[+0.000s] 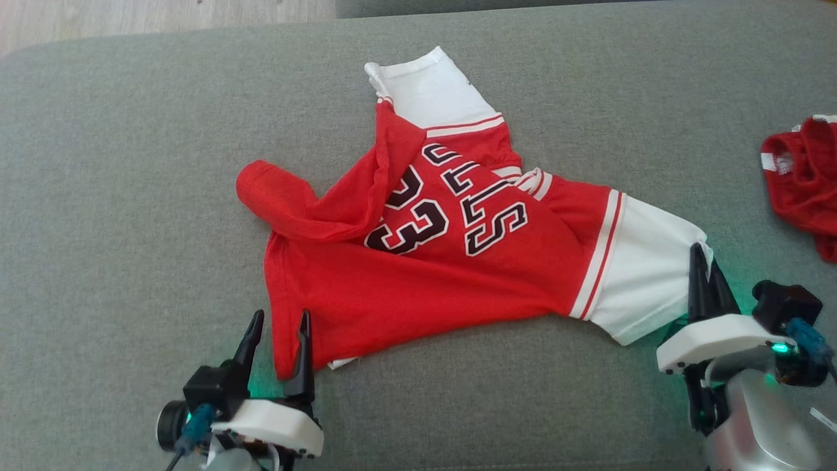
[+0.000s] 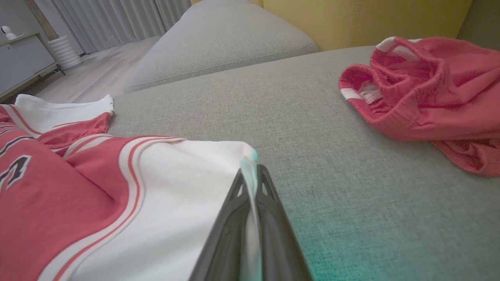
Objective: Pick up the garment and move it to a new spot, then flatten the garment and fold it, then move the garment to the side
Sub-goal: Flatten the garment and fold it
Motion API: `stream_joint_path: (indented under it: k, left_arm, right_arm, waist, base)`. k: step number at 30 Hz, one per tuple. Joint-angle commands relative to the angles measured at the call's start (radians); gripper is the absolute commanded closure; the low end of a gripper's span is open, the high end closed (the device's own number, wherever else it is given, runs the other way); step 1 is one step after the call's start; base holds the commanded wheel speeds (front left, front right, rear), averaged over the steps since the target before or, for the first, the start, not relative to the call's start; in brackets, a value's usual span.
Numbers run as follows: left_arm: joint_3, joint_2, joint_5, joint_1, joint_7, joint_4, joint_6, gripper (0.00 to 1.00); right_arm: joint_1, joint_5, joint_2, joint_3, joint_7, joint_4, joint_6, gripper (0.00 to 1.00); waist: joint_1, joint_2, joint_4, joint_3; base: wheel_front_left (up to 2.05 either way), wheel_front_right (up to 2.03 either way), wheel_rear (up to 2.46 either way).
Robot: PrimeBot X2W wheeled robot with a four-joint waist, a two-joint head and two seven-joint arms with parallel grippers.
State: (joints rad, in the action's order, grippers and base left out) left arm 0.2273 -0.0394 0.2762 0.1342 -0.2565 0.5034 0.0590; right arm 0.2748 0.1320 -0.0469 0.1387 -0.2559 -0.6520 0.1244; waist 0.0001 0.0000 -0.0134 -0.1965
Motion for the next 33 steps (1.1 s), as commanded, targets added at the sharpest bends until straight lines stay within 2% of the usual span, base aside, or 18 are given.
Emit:
stream_joint_path:
  k: [1, 7, 14, 22, 28, 29, 30, 31, 33]
  left_arm:
    - [-0.024, -0.011, 0.010, -0.002, -0.005, -0.016, -0.002, 0.00]
    - [0.000, -0.011, 0.053, -0.027, -0.005, 0.021, 0.000, 0.00]
    - [0.068, -0.011, 0.104, -0.025, -0.005, 0.101, 0.034, 0.00]
    - [0.151, -0.011, 0.158, 0.021, -0.005, 0.126, 0.064, 0.00]
    - [0.162, -0.011, 0.188, 0.054, -0.005, 0.126, 0.069, 0.00]
    - [0.158, -0.011, 0.187, 0.056, -0.005, 0.126, 0.069, 0.23]
    - [0.153, -0.011, 0.186, 0.057, -0.005, 0.128, 0.069, 0.69]
    - [0.149, -0.011, 0.184, 0.058, -0.005, 0.130, 0.069, 1.00]
    - [0.139, -0.011, 0.183, 0.056, -0.005, 0.134, 0.069, 1.00]
  right_arm:
    - [0.011, 0.001, -0.004, -0.026, -0.006, 0.036, 0.006, 1.00]
    - [0.016, 0.000, -0.003, -0.021, -0.006, 0.041, 0.006, 1.00]
    - [0.019, -0.002, -0.003, -0.029, -0.006, 0.046, 0.006, 1.00]
    - [0.024, 0.005, -0.003, -0.045, -0.006, 0.055, 0.006, 1.00]
    - [0.034, 0.014, -0.003, -0.060, -0.006, 0.064, 0.006, 1.00]
    - [0.036, 0.016, -0.003, -0.062, -0.006, 0.066, 0.006, 1.00]
    - [0.037, 0.019, -0.003, -0.064, -0.006, 0.068, 0.006, 1.00]
    - [0.038, 0.024, -0.003, -0.067, -0.006, 0.070, 0.006, 1.00]
    - [0.040, 0.035, -0.003, -0.072, -0.006, 0.078, 0.006, 1.00]
  waist:
    - [-0.0001, 0.0000, 0.001, 0.000]
    - [-0.0001, 0.0000, -0.009, 0.011]
    - [-0.0001, 0.0000, -0.010, 0.021]
    - [-0.0001, 0.0000, 0.000, 0.019]
    - [-0.0001, 0.0000, 0.010, 0.010]
    - [-0.0001, 0.0000, 0.011, 0.009]
    - [-0.0001, 0.0000, 0.012, 0.009]
    - [-0.0001, 0.0000, 0.012, 0.010]
    - [-0.0001, 0.0000, 0.012, 0.014]
  base:
    - [0.00, 0.00, 0.00]
    - [0.00, 0.00, 0.00]
    - [0.00, 0.00, 0.00]
    - [0.00, 0.00, 0.00]
    - [0.00, 0.00, 0.00]
    - [0.00, 0.00, 0.00]
    - [0.00, 0.00, 0.00]
    - [0.00, 0.00, 0.00]
    - [0.00, 0.00, 0.00]
